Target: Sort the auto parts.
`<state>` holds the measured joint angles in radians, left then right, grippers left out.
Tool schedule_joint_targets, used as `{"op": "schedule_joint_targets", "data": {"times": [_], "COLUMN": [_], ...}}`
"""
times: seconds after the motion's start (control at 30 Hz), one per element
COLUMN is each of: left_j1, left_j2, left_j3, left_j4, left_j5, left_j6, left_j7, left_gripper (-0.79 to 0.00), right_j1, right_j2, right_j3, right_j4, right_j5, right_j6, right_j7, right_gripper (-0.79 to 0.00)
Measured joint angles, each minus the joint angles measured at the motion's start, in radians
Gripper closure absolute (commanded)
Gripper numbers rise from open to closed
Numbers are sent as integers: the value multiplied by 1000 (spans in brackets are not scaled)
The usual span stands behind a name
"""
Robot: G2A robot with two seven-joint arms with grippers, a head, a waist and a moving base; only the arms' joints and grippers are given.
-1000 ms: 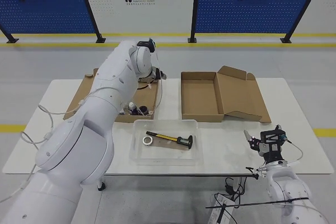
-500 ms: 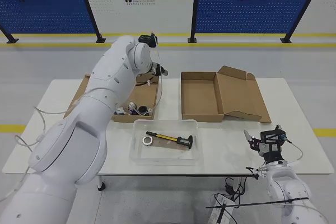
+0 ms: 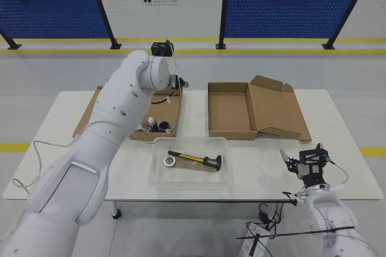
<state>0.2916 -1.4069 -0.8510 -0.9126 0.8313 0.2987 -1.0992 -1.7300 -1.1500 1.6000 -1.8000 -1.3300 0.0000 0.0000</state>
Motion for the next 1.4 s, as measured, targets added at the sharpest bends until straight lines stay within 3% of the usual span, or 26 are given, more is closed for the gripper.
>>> {"op": "schedule_joint_targets", "data": {"times": [0.23, 0.37, 1.0, 1.2, 1.4], "left_j1": [185, 259, 267, 348, 471], "left_j2": [76, 99, 101, 115, 141], "left_j3": [-135, -186, -191, -204, -272], "left_j4": [-354, -472, -482, -557, -719], "left_j5": [152, 206, 211, 245, 238], "left_j6": [66, 60, 58, -54, -147], "left_j7": [-84, -122, -126, -96, -168], "left_gripper": [-785, -785, -785, -785, -785], "right_j1": [0, 0, 0, 0, 0], "right_j2": [0, 0, 0, 0, 0], "right_j3": [0, 0, 0, 0, 0], "right_j4": [0, 0, 0, 0, 0], "right_j5": [0, 0, 0, 0, 0], "right_j6": [0, 0, 0, 0, 0], "right_j7": [0, 0, 0, 0, 0], "right_gripper": [-785, -785, -785, -785, -785]}}
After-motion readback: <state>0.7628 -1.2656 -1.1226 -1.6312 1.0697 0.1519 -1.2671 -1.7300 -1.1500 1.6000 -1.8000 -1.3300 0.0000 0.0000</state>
